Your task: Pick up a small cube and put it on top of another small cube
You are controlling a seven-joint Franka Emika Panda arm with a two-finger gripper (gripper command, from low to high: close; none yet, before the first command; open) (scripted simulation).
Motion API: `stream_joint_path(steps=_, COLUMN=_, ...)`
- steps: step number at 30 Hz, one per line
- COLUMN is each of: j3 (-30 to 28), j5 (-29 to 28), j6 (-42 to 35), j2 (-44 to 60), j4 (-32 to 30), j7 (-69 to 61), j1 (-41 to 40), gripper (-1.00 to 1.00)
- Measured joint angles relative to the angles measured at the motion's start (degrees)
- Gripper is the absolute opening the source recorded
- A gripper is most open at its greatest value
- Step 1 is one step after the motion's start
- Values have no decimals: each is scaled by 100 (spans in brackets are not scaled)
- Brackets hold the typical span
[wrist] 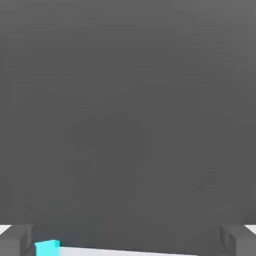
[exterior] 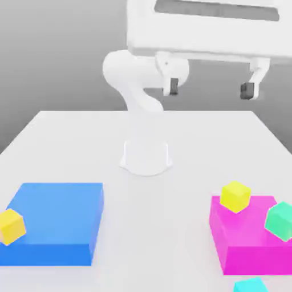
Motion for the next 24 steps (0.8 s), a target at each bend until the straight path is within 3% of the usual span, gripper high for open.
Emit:
stream_joint_path(steps=15, j3=266, j5=-366, j6=710, j2=3076, j4=342, j7=569, j1=623, gripper=0)
stream_joint_path(steps=20, j3=73, j5=-595, j6=1339, j2=4106, j4=538, j7=767, j1=861, gripper=0)
stream_joint_path(steps=21, j3=35, j5=-632, j6=1427, j2=4224, j4=564, j7=794, j1=892, gripper=-100)
stream_joint_path(steps=24, j3=36, j5=-629, j6=1430, j2=4224, j4=564, j7=792, j1=892, gripper=-100)
